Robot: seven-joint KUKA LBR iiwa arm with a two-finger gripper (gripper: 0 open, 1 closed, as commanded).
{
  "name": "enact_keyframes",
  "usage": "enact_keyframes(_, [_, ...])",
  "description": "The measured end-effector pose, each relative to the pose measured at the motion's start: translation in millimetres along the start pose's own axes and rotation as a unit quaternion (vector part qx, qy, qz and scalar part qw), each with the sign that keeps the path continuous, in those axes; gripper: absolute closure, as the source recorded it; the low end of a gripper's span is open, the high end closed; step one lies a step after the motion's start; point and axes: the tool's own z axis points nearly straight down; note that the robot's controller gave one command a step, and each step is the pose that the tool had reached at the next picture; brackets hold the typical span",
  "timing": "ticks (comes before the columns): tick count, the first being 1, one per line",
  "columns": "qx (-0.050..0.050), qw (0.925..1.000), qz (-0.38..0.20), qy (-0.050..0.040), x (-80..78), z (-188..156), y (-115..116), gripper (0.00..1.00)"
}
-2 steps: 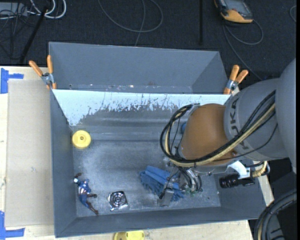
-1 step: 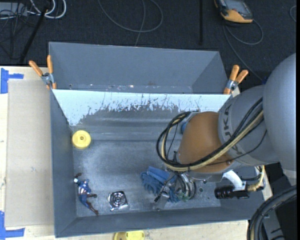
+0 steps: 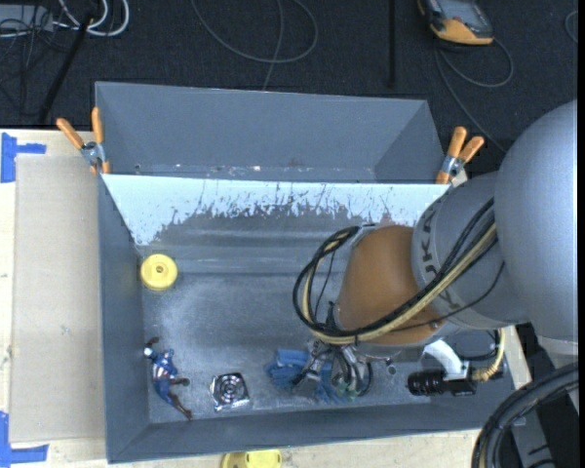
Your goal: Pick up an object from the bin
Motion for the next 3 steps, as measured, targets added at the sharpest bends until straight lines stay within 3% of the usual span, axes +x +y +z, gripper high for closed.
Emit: enact_keyframes(3, [0.0,1.0,0.0,0.0013,1.0,-14.1,-0.8,1.0])
